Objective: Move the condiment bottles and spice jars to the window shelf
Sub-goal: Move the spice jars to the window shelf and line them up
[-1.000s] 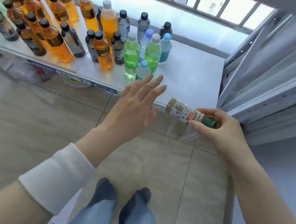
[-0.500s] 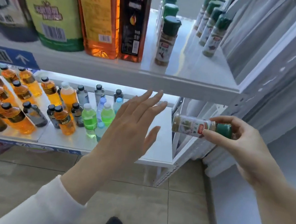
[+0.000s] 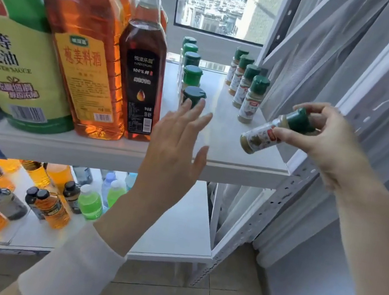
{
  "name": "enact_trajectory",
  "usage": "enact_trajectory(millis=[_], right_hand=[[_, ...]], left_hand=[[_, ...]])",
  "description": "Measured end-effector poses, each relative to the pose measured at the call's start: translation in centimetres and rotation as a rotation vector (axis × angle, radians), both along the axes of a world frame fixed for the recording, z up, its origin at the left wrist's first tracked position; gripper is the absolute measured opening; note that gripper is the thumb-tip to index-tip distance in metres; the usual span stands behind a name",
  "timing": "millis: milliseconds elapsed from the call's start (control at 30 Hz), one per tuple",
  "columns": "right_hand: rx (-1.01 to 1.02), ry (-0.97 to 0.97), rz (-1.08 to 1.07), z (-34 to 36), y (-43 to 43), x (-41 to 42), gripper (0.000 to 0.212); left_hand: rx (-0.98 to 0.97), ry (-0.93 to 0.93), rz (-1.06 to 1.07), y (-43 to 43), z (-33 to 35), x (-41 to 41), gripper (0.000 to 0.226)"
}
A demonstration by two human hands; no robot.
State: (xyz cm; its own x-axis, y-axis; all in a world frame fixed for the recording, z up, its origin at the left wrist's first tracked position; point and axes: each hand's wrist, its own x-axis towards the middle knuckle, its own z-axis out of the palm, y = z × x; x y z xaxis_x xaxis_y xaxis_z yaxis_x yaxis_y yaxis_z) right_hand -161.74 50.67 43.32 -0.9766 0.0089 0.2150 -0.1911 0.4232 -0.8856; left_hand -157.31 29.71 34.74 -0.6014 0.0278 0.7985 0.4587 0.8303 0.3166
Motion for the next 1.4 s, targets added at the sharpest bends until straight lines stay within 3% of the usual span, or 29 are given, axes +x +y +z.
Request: enact_trajectory(millis=[333,600,800,900,1100,1400], right_hand=[[0.170,0.111,0.124,-1.6,-0.2,-6.1,0.073],[0.006,0.052,0.191,-4.0,-0.1,-7.7,0.085],[-0.139,-0.003,0.200,-6.4,0.2,-7.1,0.095],[-0.168,-0.034,0.157,-7.4,0.2,-6.7,0.086],[-0.139,0.014,0.072,-8.4,-0.3,-6.7,0.049],[-0.175,0.030,0.103,-8.9,-0.2,-6.9,0.043]], left_hand=[[0.302,-0.126,0.210,2.3,-1.6,-3.1,0.060],[0.524,-0.277,0.212,3.2,-2.3,-3.7,0.070],[0.525,-0.335,0.246,2.8,-1.9,-4.8,0.070],[0.511,-0.358,0.196,3.2,-1.5,-5.6,0.064],[0.475,-0.457,0.080,4.9,-0.4,-7.6,0.056],[0.412,-0.519,0.020,5.5,-0.1,-8.7,0.054]])
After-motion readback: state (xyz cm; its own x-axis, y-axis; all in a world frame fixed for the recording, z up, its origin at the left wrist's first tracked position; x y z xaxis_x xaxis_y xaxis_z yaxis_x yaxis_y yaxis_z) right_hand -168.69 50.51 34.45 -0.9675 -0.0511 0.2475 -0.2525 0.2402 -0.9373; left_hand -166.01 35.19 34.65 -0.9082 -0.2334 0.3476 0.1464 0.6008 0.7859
